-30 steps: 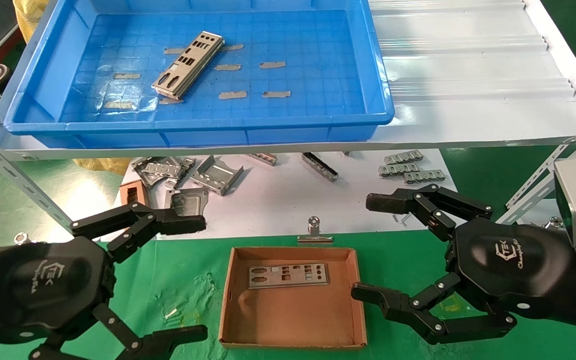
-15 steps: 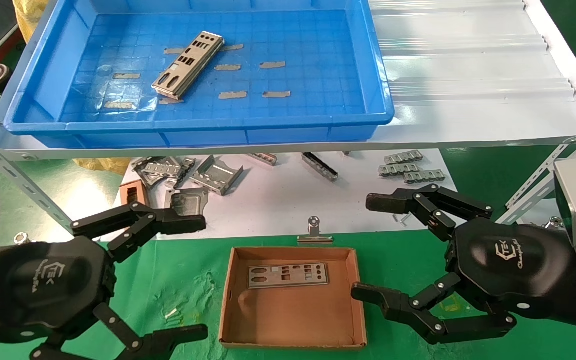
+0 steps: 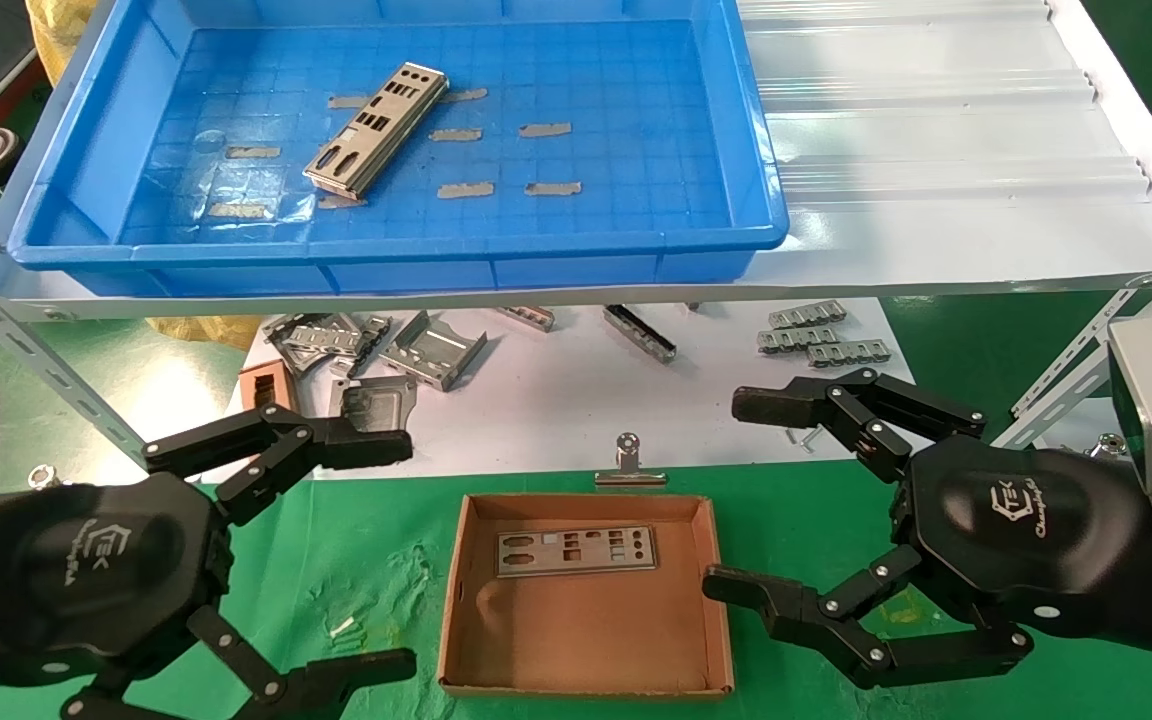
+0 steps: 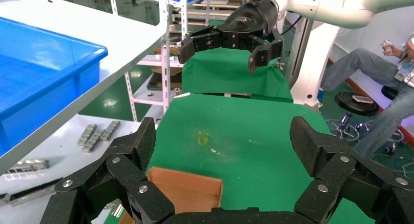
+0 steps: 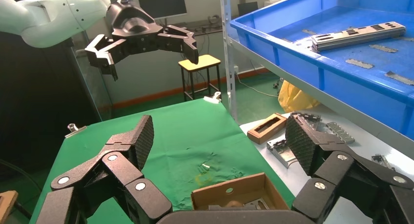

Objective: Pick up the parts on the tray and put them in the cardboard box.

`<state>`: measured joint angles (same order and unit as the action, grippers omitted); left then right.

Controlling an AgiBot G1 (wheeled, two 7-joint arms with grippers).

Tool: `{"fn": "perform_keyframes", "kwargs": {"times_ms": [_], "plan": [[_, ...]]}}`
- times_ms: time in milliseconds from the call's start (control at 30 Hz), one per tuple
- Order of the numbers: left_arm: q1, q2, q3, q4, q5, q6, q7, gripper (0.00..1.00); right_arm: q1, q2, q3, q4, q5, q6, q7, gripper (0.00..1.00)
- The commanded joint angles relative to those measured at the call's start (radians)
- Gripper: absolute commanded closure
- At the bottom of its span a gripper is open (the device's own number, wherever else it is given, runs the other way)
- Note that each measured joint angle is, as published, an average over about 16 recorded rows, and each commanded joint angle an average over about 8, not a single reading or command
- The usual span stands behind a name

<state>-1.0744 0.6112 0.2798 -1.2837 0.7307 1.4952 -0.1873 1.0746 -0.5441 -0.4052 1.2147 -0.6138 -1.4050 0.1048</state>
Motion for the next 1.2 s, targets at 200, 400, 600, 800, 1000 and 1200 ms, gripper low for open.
{"fn": "perform_keyframes", "kwargs": {"times_ms": [200,400,600,800,1000,1200], "plan": [[0.0,0.0,0.0,0.0,0.0,0.0,0.0,0.0,0.0,0.0,0.0,0.0,0.0,0.0,0.0,0.0],[0.0,0.0,0.0,0.0,0.0,0.0,0.0,0.0,0.0,0.0,0.0,0.0,0.0,0.0,0.0,0.0],[0.0,0.0,0.0,0.0,0.0,0.0,0.0,0.0,0.0,0.0,0.0,0.0,0.0,0.0,0.0,0.0],[0.0,0.0,0.0,0.0,0.0,0.0,0.0,0.0,0.0,0.0,0.0,0.0,0.0,0.0,0.0,0.0],[0.0,0.0,0.0,0.0,0.0,0.0,0.0,0.0,0.0,0.0,0.0,0.0,0.0,0.0,0.0,0.0],[0.0,0.0,0.0,0.0,0.0,0.0,0.0,0.0,0.0,0.0,0.0,0.0,0.0,0.0,0.0,0.0]]}}
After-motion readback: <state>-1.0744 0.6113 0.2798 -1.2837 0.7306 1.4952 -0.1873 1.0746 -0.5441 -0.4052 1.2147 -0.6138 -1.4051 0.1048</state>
